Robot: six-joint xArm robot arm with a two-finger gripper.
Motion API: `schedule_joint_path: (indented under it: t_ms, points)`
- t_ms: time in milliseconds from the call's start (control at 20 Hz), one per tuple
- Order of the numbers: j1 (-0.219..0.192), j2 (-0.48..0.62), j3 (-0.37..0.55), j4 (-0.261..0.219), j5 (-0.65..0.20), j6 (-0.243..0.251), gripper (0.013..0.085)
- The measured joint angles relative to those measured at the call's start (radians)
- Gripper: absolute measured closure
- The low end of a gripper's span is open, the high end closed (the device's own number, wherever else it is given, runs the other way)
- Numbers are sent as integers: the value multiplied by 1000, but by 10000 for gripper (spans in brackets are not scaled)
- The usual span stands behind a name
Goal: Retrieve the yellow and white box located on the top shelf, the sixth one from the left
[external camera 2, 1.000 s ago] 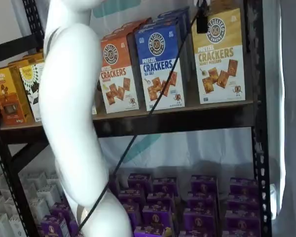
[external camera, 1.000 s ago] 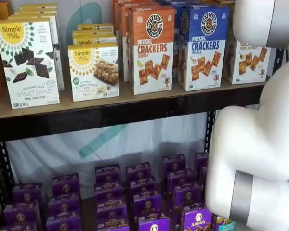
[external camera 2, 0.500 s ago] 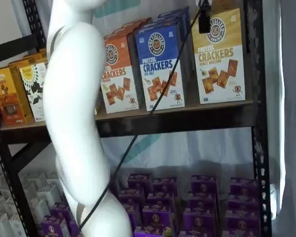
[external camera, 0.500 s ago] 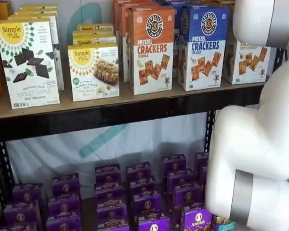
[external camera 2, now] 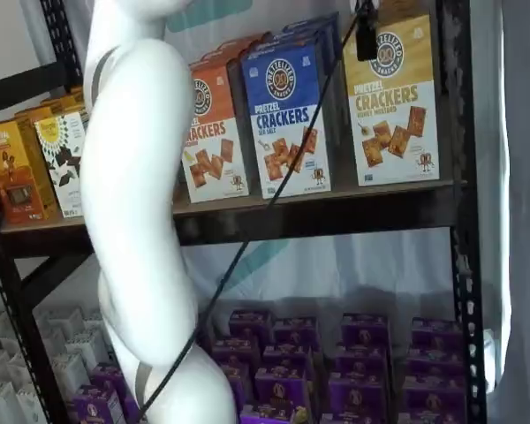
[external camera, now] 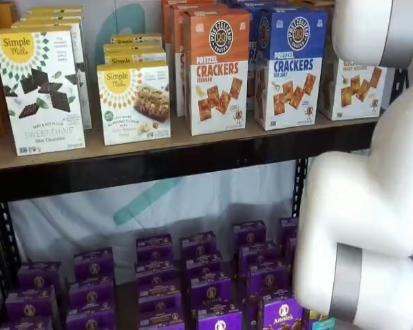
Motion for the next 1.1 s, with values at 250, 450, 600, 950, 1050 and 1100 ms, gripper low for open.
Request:
schedule_joint_path:
  t_ms: [250, 450, 600, 950, 1050, 1100]
  points:
    - [18, 4, -7, -49, 21, 6, 130]
    - [23, 12, -27, -65, 47, 10, 130]
    - [30, 19, -46, -92, 66, 11, 130]
    - [47, 18, -54, -139, 88, 15, 130]
    - [51, 10, -42, -145, 79, 16, 130]
    - [54, 8, -38, -149, 77, 17, 130]
